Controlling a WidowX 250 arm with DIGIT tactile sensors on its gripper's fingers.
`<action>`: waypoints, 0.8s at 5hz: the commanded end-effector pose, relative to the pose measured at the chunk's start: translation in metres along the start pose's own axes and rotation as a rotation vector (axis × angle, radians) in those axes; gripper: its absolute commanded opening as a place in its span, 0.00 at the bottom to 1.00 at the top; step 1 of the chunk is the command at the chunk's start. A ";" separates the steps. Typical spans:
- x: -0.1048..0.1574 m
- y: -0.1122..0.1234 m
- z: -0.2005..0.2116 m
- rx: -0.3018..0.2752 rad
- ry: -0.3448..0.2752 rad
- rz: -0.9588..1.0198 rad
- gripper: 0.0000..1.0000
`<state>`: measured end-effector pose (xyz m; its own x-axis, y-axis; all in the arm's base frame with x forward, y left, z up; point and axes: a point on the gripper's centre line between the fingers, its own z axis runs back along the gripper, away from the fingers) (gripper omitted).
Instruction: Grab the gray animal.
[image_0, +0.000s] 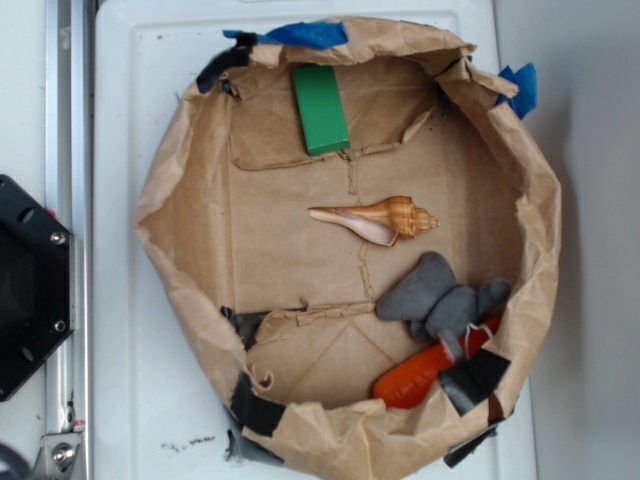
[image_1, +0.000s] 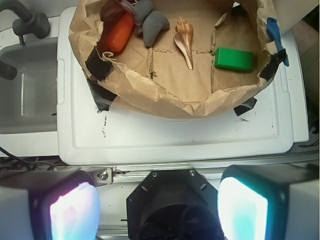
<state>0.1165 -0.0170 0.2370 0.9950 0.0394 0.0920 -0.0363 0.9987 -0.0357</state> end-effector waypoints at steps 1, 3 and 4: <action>0.000 0.000 0.000 0.000 0.000 0.000 1.00; 0.061 0.024 -0.014 0.020 -0.065 -0.092 1.00; 0.080 0.025 -0.024 -0.075 -0.137 -0.262 1.00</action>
<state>0.1968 0.0097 0.2111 0.9455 -0.2400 0.2202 0.2614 0.9624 -0.0733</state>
